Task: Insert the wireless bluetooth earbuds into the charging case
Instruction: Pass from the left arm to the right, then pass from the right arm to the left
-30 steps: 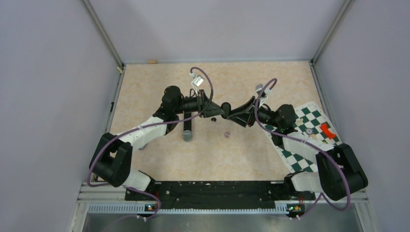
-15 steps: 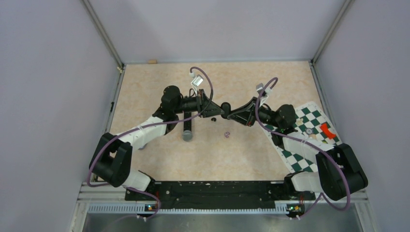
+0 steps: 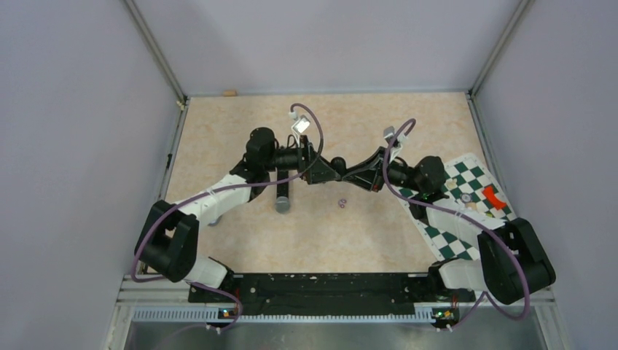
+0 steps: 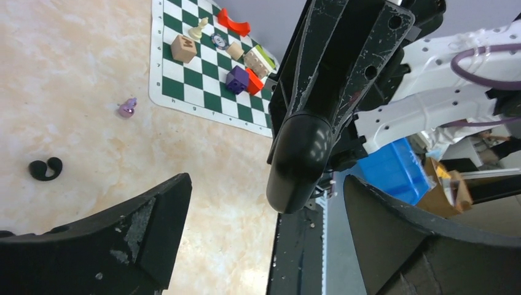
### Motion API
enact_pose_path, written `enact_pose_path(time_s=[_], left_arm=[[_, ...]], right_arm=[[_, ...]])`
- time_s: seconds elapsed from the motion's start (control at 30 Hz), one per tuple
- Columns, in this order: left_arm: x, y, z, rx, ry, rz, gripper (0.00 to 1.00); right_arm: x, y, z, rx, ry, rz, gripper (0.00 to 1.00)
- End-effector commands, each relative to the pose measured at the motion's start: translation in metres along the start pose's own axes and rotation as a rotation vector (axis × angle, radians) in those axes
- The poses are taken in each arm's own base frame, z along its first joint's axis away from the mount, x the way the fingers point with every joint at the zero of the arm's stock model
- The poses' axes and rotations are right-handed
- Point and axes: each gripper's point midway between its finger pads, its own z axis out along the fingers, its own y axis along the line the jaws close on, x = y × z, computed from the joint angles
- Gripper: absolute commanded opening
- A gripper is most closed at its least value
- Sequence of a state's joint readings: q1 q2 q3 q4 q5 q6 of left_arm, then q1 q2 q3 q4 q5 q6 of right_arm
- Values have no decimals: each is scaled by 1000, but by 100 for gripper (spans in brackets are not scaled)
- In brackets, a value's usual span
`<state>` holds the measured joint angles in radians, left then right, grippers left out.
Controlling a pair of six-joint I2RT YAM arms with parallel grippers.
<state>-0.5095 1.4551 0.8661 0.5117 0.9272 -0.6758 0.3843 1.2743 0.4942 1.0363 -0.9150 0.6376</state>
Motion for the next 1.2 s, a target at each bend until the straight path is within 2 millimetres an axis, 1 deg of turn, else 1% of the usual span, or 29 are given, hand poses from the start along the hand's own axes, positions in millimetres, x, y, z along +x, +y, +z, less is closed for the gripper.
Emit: enact_pose_path(time_s=[0.0,0.1,0.17,0.3,0.37,0.43,0.6,0.83,0.93,1.17], left_arm=[[-14,-20,-6,42,48,194,99],[-4,-31,-13,111,145,310,99],[4,-38,-20,148,204,356,99],[11,-49,-29,194,252,439,99],[15,-51,-32,198,273,461,99],[18,-48,-32,184,293,470,99],[31,-34,-30,146,356,458,99],[50,-41,-19,183,449,488,99],[56,-40,-13,189,481,483,98],[55,-36,-4,190,496,463,92]], right_arm=[[-17,13,7,-54,14,-122,4],[-14,13,6,-65,62,-124,1],[-12,15,5,-69,88,-122,1],[-8,21,1,-76,143,-133,2],[-3,21,-4,-66,162,-143,2],[0,24,-7,-63,165,-155,2],[2,27,-11,-63,152,-201,5],[13,28,-11,-86,166,-212,5],[16,31,-9,-105,176,-208,6],[28,35,-10,-133,206,-212,5]])
